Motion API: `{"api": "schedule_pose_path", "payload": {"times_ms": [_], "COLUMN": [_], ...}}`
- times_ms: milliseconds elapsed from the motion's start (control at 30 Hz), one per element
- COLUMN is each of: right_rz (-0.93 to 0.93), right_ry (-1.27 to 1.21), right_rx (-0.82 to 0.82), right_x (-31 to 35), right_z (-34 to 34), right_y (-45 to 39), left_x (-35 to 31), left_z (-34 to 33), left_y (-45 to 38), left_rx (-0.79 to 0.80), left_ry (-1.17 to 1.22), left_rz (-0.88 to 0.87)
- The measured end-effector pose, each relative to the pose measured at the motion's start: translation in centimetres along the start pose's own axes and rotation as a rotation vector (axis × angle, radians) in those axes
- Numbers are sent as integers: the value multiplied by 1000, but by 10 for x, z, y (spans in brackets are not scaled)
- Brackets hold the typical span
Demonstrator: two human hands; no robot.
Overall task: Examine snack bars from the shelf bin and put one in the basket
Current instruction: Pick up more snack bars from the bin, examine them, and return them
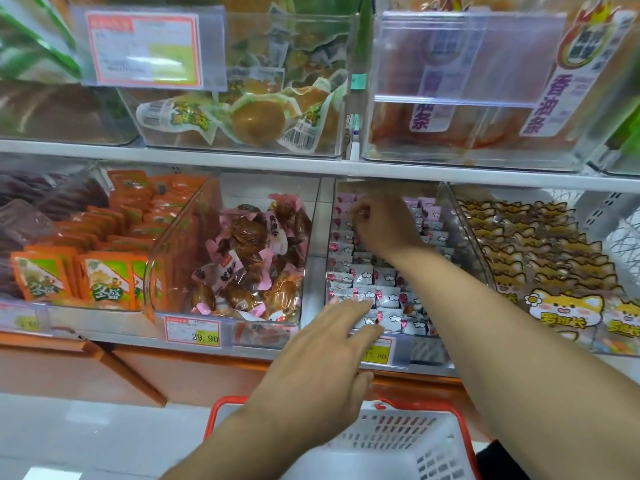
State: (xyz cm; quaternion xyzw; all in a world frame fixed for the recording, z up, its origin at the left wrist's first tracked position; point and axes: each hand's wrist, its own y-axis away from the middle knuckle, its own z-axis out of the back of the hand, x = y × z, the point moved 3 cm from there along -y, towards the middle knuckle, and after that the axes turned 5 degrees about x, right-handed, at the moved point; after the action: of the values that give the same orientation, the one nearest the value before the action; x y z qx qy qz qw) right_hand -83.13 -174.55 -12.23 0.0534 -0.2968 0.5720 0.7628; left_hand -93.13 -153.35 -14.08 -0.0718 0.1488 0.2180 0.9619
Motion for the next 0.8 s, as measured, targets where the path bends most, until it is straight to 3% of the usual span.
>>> {"api": "schedule_pose_path", "payload": {"times_ms": [133,300,433,533,600,667,733,800], "right_rz": [27,-18,-5,-233,-351,-372,-429,-478], "right_ry": [143,65,-293,-569,-822,-1098,-1271,-1382], "right_rx": [35,21,-232,-473,-539,-544,-432,-278], "right_x": [-4,-5,11,11,9,14,21,26], "right_z": [-5,-10,7,25,34,41,42,37], "right_y": [-3,-5,2,17,36,65,98,129], "left_x": [1,3,7,10,14,21,27,30], "left_z": [3,13,21,31,39,46,47,43], "left_y": [0,0,4,5,6,9,12,17], "left_rx": [-55,-110,-157,-223,-310,-367,-332,-304], "left_ry": [60,111,178,252,416,751,1084,1252], "left_rz": [-22,-45,-23,66,189,343,494,568]}}
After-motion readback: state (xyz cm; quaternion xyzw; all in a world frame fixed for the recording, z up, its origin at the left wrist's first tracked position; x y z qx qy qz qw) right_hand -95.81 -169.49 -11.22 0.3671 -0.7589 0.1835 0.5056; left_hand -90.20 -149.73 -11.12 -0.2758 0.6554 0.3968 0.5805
